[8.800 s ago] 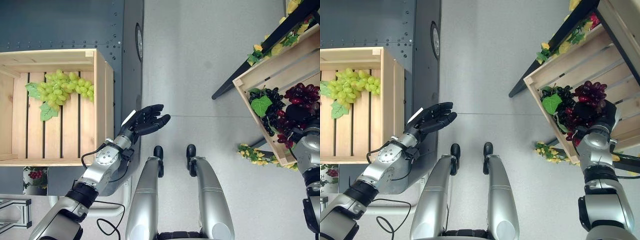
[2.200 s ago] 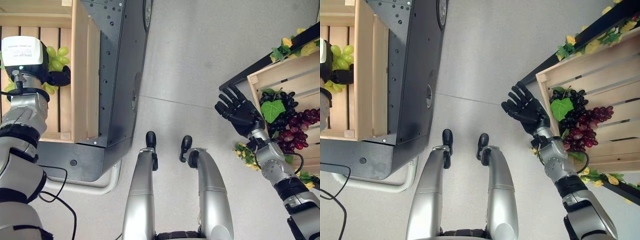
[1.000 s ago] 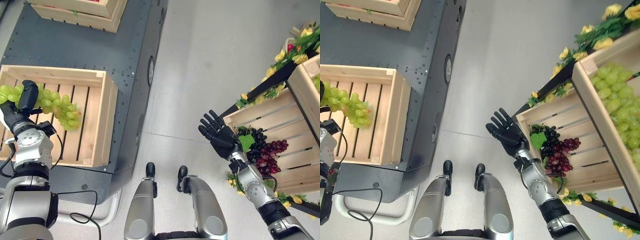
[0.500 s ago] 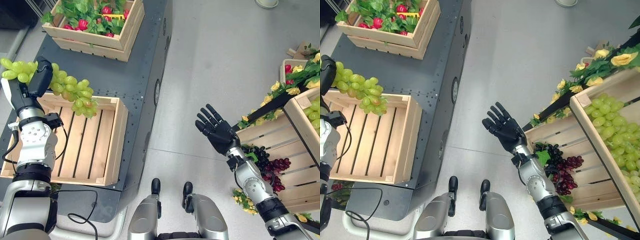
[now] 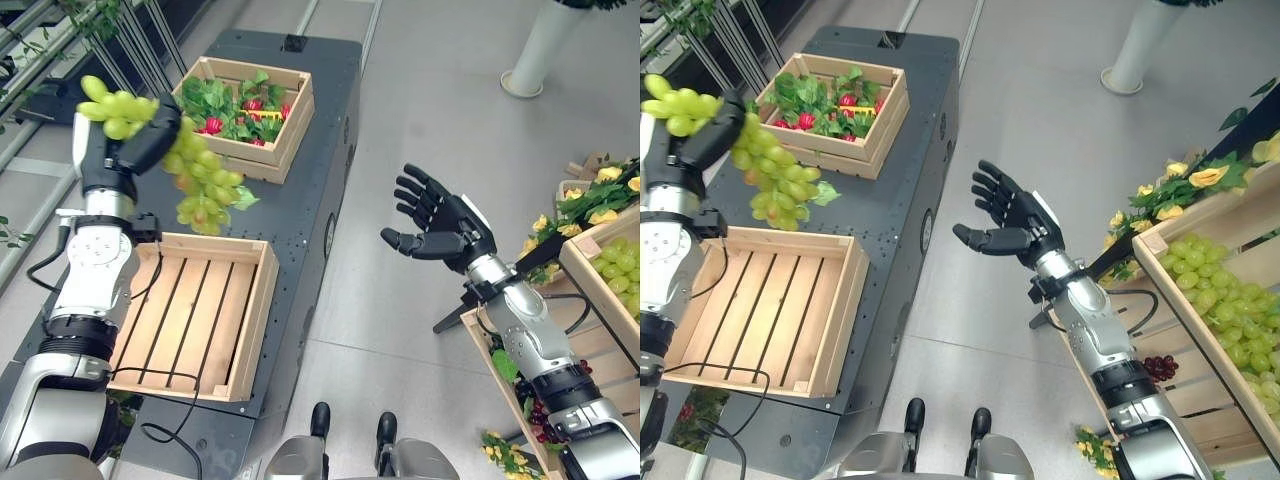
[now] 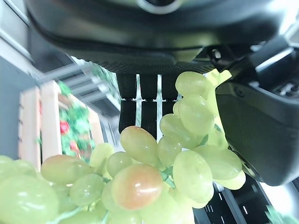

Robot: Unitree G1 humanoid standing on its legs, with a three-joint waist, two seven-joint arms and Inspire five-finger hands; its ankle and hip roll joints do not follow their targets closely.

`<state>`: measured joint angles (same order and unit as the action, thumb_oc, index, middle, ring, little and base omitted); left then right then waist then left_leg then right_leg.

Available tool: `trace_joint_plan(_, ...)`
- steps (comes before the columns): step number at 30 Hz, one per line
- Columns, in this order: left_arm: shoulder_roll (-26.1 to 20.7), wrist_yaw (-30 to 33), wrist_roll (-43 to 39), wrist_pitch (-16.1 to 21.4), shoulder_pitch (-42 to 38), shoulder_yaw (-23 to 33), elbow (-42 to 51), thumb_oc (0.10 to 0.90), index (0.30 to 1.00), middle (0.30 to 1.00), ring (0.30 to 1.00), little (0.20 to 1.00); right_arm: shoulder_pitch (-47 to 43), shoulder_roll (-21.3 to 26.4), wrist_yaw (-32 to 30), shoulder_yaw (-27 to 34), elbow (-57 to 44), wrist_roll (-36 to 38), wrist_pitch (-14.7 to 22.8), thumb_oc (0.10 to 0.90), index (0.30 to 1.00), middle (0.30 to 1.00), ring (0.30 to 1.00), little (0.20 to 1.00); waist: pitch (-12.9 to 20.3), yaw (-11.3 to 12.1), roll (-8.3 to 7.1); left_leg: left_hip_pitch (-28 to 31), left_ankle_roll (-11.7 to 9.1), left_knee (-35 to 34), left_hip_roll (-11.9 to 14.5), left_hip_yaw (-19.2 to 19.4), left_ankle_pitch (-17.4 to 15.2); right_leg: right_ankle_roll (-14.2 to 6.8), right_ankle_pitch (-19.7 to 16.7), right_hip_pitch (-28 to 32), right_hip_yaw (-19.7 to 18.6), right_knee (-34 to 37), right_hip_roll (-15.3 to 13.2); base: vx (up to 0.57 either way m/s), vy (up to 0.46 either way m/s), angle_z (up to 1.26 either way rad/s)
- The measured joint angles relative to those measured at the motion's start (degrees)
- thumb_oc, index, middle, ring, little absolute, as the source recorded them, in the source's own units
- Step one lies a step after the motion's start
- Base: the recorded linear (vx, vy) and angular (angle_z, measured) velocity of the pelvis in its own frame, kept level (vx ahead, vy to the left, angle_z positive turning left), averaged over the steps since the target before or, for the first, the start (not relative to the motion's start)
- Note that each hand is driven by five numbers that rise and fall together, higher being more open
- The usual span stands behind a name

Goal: Pick up the fruits from the basket on one side to the basket on the other side

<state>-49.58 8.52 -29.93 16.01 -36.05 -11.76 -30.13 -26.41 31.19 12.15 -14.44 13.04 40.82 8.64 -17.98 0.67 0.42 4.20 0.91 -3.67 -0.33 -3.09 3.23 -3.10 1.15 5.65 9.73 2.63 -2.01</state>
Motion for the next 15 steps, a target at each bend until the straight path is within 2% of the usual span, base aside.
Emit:
trace_joint_plan(2, 0.96, -0.95, 0.59, 0.04, -1.72, -1.86, 0.94, 0.400, 0.300, 0.300, 0.300, 0.300, -2.64, -0.18, 0.01, -0.21, 0.00, 0.08, 0.54, 0.800, 0.900, 0.900, 0.900, 0.900, 0.08, 0.09, -0.07, 0.23, 0.13, -0.93, -0.27, -0.09, 0.60, -0.15, -1.37, 1.03, -0.15, 2.47, -0.01, -0.01, -0.046, 0.02)
trace_joint_plan(6, 2.73, -2.49, 1.09, 0.05, -5.14, -4.42, 1.39, 0.400, 0.300, 0.300, 0.300, 0.300, -7.26, -0.27, 0.05, -2.61, 0.03, 0.06, 0.75, 0.800, 0.900, 0.900, 0.900, 0.900, 0.11, -0.21, -0.13, 0.30, 0.32, -1.14, -0.61, 0.05, 0.85, -0.40, -1.60, 0.90, -0.70, 2.47, -0.13, 0.02, -0.046, -0.01)
trace_joint_plan(11, 4.12, -4.64, 1.08, 0.06, -6.66, -5.93, 8.35, 0.400, 0.300, 0.300, 0.300, 0.300, -9.27, -0.90, 0.32, -3.12, -0.06, 0.16, 0.89, 0.800, 0.900, 0.900, 0.900, 0.900, 0.13, -0.51, -0.17, 0.47, 0.40, -1.28, -0.69, 0.26, 0.90, -0.69, -1.78, 0.84, -3.09, 2.47, -0.28, 0.05, -0.061, -0.03)
trace_joint_plan(13, 4.16, -5.63, 1.07, 0.05, -8.25, -7.01, 9.46, 0.400, 0.300, 0.300, 0.300, 0.300, -9.88, -0.78, 0.31, -3.15, 0.07, 0.14, -0.71, 0.800, 0.900, 0.900, 0.900, 0.900, 0.14, -0.75, -0.18, 0.53, 0.40, -1.29, -0.64, 0.38, 0.91, -0.72, -1.79, 0.85, -3.17, 2.47, -0.28, 0.02, -0.047, -0.04)
trace_joint_plan(15, 4.16, -6.73, 1.06, -0.04, -10.83, -8.26, 9.94, 0.400, 0.300, 0.300, 0.300, 0.300, -11.28, -0.72, 0.36, -4.10, 0.18, 0.18, -3.99, 0.800, 0.900, 0.900, 0.900, 0.900, 0.15, -1.55, -0.20, 0.67, 0.42, -1.29, -0.62, 0.50, 0.92, -0.77, -1.83, 0.91, -3.29, 2.47, -0.23, 0.01, -0.053, -0.04)
